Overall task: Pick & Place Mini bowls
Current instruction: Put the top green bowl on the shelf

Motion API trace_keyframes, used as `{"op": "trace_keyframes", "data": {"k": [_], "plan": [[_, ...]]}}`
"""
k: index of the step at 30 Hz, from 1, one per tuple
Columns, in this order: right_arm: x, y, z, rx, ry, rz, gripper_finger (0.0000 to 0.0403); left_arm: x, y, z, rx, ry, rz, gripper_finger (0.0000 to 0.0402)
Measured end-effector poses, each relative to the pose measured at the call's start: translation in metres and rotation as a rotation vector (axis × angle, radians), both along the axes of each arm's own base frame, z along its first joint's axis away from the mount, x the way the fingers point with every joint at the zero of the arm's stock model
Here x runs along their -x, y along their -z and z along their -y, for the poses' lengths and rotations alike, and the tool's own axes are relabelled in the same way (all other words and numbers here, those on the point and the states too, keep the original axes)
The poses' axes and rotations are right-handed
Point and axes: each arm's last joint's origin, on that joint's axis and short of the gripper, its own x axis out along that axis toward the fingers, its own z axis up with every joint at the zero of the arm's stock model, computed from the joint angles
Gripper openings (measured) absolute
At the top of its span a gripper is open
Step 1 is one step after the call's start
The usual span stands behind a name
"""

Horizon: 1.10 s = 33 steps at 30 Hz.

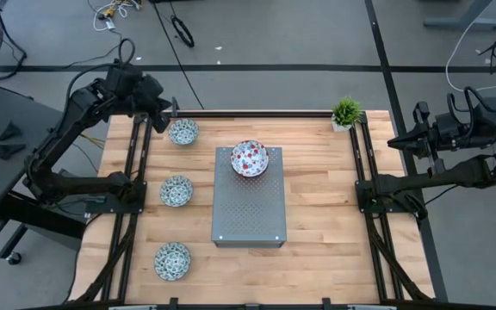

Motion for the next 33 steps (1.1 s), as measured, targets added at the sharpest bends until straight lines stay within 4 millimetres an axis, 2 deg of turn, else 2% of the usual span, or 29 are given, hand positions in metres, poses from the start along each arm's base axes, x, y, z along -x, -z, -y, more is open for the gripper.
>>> {"op": "trace_keyframes", "data": {"k": [8,33], "plan": [[0.0,0.0,0.0,0.0,0.0,0.0,0.0029,-0.0019,-0.0033,-0.002,-0.038,0.005,0.026,0.001],[0.0,0.0,0.0,0.0,0.0,0.0,0.0029,-0.0018,-0.0014,-0.0059,-0.005,0.022,0.04,0.001]]}}
